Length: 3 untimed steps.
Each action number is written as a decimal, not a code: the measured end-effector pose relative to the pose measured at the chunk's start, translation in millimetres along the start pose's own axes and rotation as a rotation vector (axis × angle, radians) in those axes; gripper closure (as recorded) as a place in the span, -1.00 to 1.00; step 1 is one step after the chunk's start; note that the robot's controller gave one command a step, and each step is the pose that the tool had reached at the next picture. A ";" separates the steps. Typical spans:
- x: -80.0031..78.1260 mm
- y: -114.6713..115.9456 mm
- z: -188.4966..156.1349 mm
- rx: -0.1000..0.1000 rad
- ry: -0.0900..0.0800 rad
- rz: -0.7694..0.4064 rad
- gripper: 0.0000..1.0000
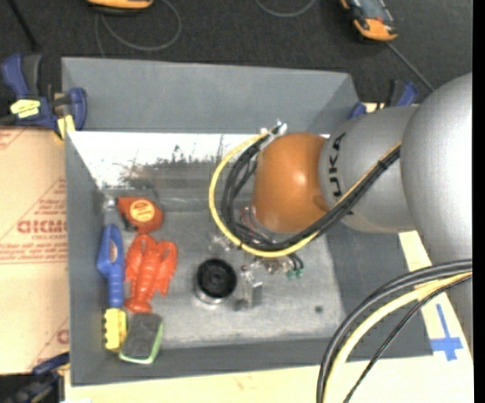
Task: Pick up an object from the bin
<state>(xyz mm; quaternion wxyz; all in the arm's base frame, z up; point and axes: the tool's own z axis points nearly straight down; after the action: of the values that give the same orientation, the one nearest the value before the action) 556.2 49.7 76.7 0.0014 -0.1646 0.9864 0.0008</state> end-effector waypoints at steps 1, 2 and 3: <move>6.8 12.9 2.7 0.002 0.001 -0.258 -1.00; 22.6 32.9 3.2 0.001 0.000 -0.149 -1.00; 38.6 50.8 6.3 0.001 0.004 -0.362 1.00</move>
Offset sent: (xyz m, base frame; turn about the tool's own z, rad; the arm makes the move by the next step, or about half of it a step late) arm -0.0551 0.0401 -0.0039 0.0537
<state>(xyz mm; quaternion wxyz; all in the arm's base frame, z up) 503.2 85.2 70.4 -0.0004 -0.3393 0.9407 -0.0001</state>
